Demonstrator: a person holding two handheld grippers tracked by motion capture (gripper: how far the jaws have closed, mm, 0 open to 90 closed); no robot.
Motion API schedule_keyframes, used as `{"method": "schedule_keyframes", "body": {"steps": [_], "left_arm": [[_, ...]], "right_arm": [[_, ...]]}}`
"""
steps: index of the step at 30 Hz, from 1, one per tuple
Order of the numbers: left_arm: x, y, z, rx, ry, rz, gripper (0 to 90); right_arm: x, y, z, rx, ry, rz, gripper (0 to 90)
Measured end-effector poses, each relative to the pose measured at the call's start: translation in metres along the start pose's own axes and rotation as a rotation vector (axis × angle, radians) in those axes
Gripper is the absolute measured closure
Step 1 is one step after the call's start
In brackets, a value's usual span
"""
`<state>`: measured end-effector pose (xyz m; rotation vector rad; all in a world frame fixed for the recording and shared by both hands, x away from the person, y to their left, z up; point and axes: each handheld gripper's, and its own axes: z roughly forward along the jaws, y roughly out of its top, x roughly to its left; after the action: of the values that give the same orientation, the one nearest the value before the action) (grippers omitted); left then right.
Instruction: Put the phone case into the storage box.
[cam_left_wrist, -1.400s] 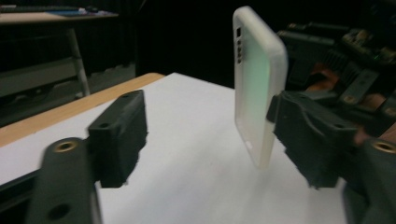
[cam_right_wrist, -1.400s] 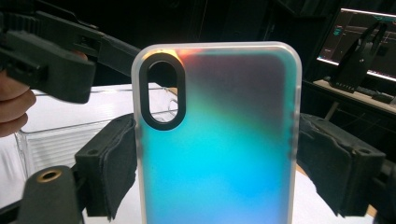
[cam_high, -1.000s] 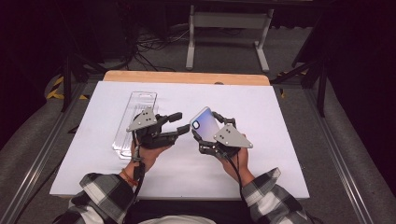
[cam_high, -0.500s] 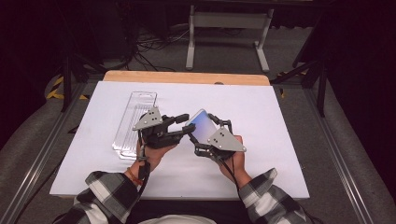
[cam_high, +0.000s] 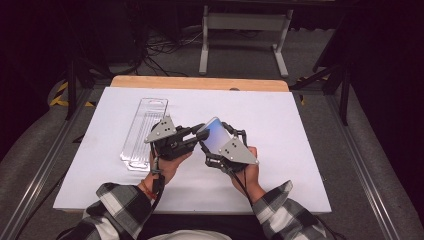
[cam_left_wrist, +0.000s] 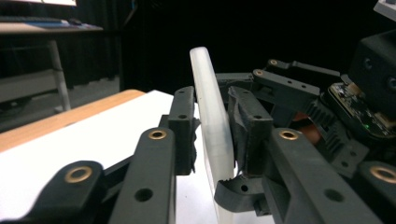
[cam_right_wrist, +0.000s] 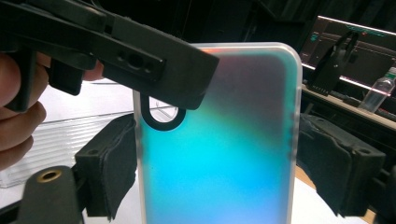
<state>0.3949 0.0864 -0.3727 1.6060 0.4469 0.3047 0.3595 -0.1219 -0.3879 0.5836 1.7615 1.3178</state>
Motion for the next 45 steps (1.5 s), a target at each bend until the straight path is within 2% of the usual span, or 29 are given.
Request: {"method": "schedule_keyframes", "body": {"steps": [5,12,29,41,45], "left_arm": [[-0.002,-0.001,0.002,0.008,0.015,0.004,75.6],[-0.005,-0.002,0.005,-0.011,0.026,0.015,78.5],[-0.004,0.000,0.003,0.008,0.003,0.041,79.5],[0.000,0.003,-0.003,0.042,-0.006,0.061,79.7],[0.002,0.004,-0.006,0.050,-0.014,0.064,79.8]], "right_arm": [[0.002,-0.001,0.001,0.004,-0.018,0.005,17.2],[0.007,-0.002,0.003,0.013,-0.058,0.025,17.3],[0.007,-0.003,0.003,0.007,-0.047,0.024,16.9],[0.005,-0.005,0.001,0.020,-0.006,0.020,15.0],[-0.001,-0.007,-0.001,0.025,-0.011,0.062,13.9]]}}
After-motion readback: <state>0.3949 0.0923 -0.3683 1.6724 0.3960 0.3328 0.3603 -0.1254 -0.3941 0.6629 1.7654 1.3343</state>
